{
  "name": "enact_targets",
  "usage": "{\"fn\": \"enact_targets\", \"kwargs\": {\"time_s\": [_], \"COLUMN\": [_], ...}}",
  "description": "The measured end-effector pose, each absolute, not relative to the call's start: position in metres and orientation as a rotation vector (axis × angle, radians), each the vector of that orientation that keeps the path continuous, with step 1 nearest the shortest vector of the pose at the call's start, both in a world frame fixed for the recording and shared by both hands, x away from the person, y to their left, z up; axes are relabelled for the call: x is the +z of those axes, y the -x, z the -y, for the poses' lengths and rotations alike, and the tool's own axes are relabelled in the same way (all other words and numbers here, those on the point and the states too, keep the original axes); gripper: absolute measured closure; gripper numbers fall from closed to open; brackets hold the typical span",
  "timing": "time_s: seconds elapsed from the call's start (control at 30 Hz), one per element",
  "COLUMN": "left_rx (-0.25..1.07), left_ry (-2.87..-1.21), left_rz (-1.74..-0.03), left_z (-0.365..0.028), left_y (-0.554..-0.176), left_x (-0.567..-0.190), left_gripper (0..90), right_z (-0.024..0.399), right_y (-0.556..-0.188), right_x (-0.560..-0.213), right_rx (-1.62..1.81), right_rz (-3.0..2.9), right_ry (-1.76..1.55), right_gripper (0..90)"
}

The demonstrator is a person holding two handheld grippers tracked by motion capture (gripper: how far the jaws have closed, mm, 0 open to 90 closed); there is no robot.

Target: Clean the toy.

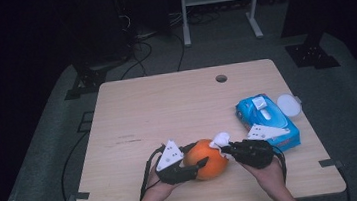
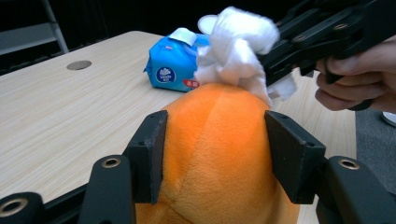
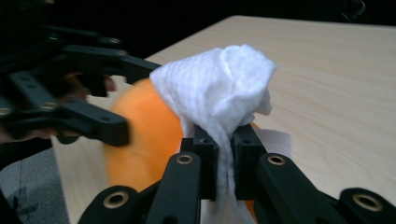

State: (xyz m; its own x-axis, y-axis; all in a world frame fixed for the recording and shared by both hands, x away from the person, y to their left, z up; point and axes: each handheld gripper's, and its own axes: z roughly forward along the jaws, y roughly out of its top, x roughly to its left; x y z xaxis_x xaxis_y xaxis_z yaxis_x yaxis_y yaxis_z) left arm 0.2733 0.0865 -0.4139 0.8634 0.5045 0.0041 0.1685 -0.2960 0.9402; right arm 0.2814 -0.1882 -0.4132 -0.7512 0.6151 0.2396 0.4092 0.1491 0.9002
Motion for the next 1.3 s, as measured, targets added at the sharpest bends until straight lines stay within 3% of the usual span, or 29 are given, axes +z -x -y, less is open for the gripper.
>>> {"fn": "enact_targets", "kwargs": {"time_s": [0.17,0.27,0.33,0.47,0.57,0.8,0.97,1.03,1.13,1.3], "left_rx": [0.327,0.261,0.216,0.277,0.305,0.299,0.252,0.231,0.279,0.319], "left_ry": [-1.862,-1.857,-1.862,-1.898,-1.891,-1.893,-1.86,-1.853,-1.851,-1.842], "left_rz": [-0.529,-0.553,-0.535,-0.492,-0.479,-0.523,-0.537,-0.55,-0.557,-0.583], "left_z": [-0.087,-0.09,-0.091,-0.087,-0.085,-0.08,-0.079,-0.081,-0.081,-0.076], "left_y": [-0.282,-0.29,-0.291,-0.282,-0.276,-0.273,-0.28,-0.282,-0.28,-0.278], "left_x": [-0.421,-0.429,-0.432,-0.424,-0.413,-0.411,-0.418,-0.424,-0.424,-0.422], "left_gripper": [16.7,10.8,13.6,35.3,39.1,37.2,17.3,17.8,27.8,29.4], "right_z": [0.205,0.207,0.205,0.199,0.194,0.182,0.192,0.194,0.187,0.176], "right_y": [-0.295,-0.298,-0.298,-0.292,-0.283,-0.275,-0.286,-0.287,-0.281,-0.271], "right_x": [-0.433,-0.435,-0.435,-0.425,-0.412,-0.403,-0.422,-0.421,-0.413,-0.401], "right_rx": [1.613,1.613,1.622,1.638,1.704,1.734,1.695,1.694,1.689,1.703], "right_rz": [-2.222,-2.217,-2.22,-2.216,-2.205,-2.225,-2.242,-2.234,-2.232,-2.238], "right_ry": [-1.136,-1.157,-1.154,-1.115,-1.052,-0.959,-1.057,-1.061,-1.02,-0.922], "right_gripper": [82.3,82.3,82.3,82.4,82.4,82.3,82.2,82.2,82.3,82.2]}}
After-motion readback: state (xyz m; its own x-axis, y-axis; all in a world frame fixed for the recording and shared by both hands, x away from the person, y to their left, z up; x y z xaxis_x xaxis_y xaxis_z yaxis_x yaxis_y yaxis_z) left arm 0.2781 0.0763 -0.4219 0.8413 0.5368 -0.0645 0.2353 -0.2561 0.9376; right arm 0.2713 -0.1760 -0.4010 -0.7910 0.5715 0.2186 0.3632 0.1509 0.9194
